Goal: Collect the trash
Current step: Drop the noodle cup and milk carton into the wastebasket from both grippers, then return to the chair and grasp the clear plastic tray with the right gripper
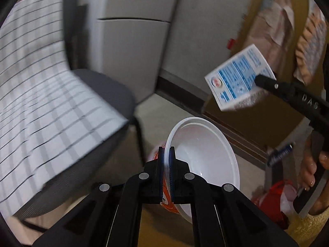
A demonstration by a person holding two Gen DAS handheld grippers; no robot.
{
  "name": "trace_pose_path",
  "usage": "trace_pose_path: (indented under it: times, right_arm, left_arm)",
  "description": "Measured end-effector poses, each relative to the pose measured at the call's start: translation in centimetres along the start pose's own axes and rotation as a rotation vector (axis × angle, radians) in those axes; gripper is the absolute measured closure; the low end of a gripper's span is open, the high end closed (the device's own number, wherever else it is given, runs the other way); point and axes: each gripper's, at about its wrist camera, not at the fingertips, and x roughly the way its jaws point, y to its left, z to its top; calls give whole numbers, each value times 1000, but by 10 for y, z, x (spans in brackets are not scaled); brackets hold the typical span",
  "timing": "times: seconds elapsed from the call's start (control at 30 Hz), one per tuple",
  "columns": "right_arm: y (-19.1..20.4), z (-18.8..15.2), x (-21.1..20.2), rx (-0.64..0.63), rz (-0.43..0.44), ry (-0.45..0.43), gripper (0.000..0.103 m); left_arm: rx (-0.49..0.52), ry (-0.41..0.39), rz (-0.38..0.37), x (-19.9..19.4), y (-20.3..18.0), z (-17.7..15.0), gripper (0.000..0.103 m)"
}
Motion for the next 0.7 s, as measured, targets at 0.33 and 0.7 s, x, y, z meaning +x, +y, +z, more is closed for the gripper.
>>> trace_pose_path:
  times: [0.33,0.7]
  right_arm:
    - [-35,-14,6,16,-42,40,65]
    - [-12,-44,45,-33,-111,243,45]
  left_arm:
    - [-7,36,20,38,-4,7,37]
    - [-106,-59,242,-26,69,-6,37]
